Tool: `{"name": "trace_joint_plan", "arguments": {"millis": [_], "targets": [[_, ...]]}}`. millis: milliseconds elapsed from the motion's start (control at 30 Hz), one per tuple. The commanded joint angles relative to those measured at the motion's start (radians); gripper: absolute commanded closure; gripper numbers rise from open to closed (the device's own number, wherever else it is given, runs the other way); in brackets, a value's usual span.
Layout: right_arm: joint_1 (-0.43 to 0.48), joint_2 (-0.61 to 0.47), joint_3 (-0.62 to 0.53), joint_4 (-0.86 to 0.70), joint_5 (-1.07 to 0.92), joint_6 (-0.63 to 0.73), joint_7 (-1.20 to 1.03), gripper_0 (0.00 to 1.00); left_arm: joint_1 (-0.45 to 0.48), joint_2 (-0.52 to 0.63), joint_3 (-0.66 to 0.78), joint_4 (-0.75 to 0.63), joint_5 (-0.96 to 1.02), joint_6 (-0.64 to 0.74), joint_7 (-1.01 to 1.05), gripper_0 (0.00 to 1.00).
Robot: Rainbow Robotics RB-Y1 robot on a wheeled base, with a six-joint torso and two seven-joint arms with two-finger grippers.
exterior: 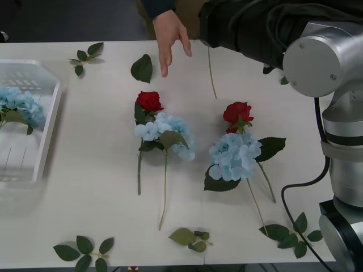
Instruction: Place the red flowers into the right box and the blue flowers into the left box. If a person shows an open palm, hand one flower to the person first, then continue sorting.
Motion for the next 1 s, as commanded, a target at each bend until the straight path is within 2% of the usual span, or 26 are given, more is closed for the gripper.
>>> {"name": "trace_joint_plan", "arguments": {"millis": [33, 267, 800, 833, 867, 900, 1000], "targets": [[-0.061, 0.087, 0.049, -0.09, 0.219, -0.006, -0.126, 1.0, 0.008, 0.043, 0.033, 0.0, 0.005, -0.01, -0.013, 0.0], [-0.136, 0.18, 0.078, -0.087, 0.427, -0.006, -0.279, 1.0, 0.008, 0.043, 0.031, 0.0, 0.0, -0.01, -0.014, 0.0], [-0.146, 0.179, 0.087, -0.078, 0.432, -0.01, -0.33, 1.0, 0.008, 0.041, 0.031, -0.002, 0.003, -0.008, -0.022, 0.0], [-0.146, 0.179, 0.087, -0.078, 0.432, -0.01, -0.33, 0.97, 0.008, 0.041, 0.033, -0.002, 0.001, -0.008, -0.024, 0.0], [-0.146, 0.179, 0.087, -0.076, 0.43, -0.01, -0.329, 0.88, 0.008, 0.041, 0.031, -0.002, 0.001, -0.008, -0.024, 0.0], [-0.146, 0.177, 0.087, -0.076, 0.429, -0.01, -0.329, 0.7, 0.008, 0.041, 0.031, -0.002, 0.001, -0.008, -0.025, 0.0], [-0.143, 0.172, 0.089, -0.078, 0.423, -0.01, -0.329, 0.32, 0.008, 0.041, 0.031, -0.002, 0.001, -0.008, -0.027, 0.0]]}}
